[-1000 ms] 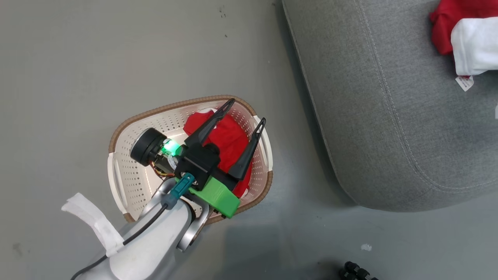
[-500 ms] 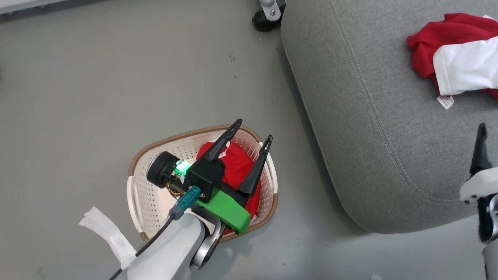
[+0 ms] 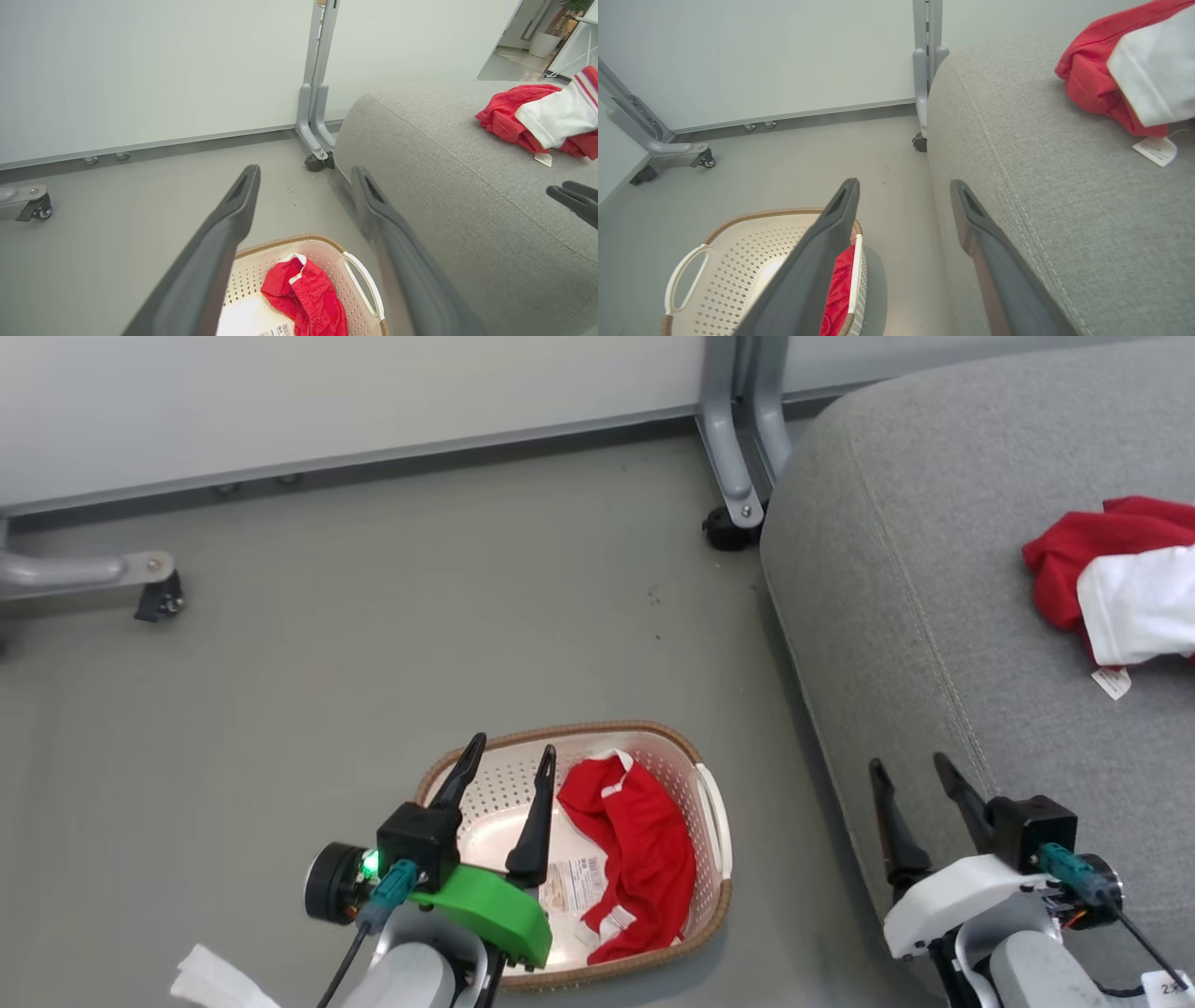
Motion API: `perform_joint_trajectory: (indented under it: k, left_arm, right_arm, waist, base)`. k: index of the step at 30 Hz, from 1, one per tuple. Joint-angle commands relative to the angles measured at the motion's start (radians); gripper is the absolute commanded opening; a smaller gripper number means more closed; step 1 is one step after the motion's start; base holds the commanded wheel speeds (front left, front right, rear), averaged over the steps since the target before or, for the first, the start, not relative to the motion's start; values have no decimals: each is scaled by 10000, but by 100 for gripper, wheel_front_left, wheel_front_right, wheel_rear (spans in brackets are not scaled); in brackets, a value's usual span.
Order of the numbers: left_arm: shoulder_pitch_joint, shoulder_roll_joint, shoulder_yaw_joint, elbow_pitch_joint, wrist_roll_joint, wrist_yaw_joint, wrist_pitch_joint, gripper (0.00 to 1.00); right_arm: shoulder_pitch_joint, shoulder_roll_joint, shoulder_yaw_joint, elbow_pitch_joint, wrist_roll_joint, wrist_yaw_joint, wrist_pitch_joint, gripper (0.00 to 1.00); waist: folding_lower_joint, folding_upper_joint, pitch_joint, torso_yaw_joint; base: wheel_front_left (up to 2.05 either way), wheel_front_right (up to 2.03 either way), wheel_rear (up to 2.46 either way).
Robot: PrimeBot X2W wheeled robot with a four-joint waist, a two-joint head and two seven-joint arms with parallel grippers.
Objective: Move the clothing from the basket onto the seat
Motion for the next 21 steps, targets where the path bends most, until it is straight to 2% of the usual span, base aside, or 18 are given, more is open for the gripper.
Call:
perform_joint_trajectory:
  k: [1, 7, 13, 18, 21]
  left_arm:
    - [352, -87, 231, 4, 158, 8, -32, 100]
    - [1190, -267, 1229, -701, 813, -83, -34, 100]
    - [1879, -525, 2326, -1789, 1653, -267, -33, 100]
    - [2401, -739, 2972, -2492, 2311, -501, -23, 100]
    - [2828, -756, 3288, -2863, 2892, -441, -23, 100]
  right_arm:
    - [225, -4, 263, -304, 173, -13, -34, 100]
    - [753, -114, 516, -1971, 433, -13, -32, 100]
    - [1315, -424, 522, -3564, 115, -15, -32, 100]
    - [1844, -418, 284, -4412, -37, -13, -31, 100]
    - [2300, -432, 249, -4496, -94, -13, -31, 100]
  waist:
    - [1, 0, -972, 927]
    - [1, 0, -1418, 1401]
    - [1, 0, -1545, 1554]
    - [1, 0, -1676, 1520]
    - [1, 0, -1774, 1421]
  base:
    - [0, 0, 0]
    - [0, 0, 0]
    - [0, 0, 0]
    - [0, 0, 0]
    - [0, 0, 0]
